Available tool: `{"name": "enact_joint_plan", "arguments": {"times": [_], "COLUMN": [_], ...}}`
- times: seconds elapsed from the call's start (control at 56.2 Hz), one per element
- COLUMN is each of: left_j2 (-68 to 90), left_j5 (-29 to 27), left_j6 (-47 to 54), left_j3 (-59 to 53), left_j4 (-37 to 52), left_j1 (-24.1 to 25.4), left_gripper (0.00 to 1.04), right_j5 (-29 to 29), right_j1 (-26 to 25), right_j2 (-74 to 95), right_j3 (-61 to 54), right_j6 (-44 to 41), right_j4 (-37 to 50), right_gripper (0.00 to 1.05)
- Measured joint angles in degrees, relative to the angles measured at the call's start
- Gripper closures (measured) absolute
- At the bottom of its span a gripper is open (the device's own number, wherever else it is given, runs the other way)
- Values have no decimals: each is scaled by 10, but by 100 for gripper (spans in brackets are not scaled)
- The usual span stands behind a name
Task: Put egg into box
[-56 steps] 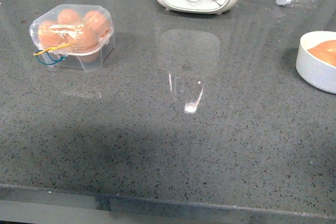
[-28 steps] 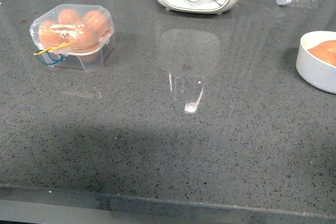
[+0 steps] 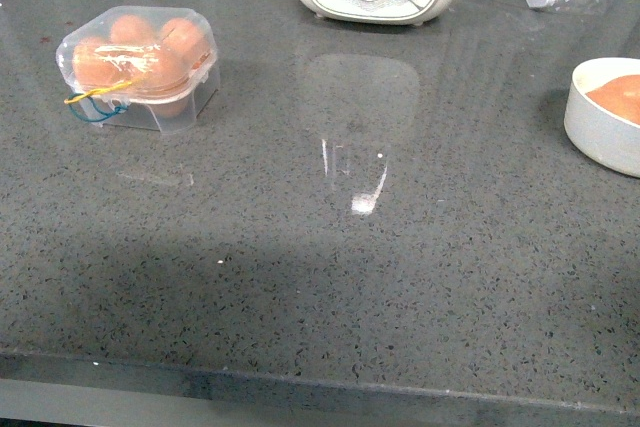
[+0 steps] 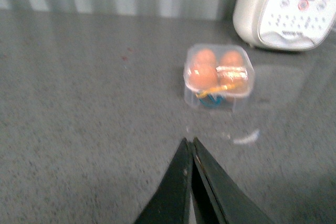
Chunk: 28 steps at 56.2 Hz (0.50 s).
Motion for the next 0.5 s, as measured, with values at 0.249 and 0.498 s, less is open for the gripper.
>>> {"name": "enact_joint_plan", "arguments": {"times": [0.249, 0.498], "left_j2": [-43, -44], "left_j5": [0, 0], "left_j6": [0, -1], "left_j3": [0, 0], "left_j4": [-15, -15], "left_j1": [0, 0], "left_gripper": [101, 100], "right_j5": [0, 0], "right_j1": [0, 0], "right_j2": [0, 0], "right_j3": [0, 0], "right_j6": [0, 0], "right_j4": [0, 0], "right_gripper": [7, 7]}}
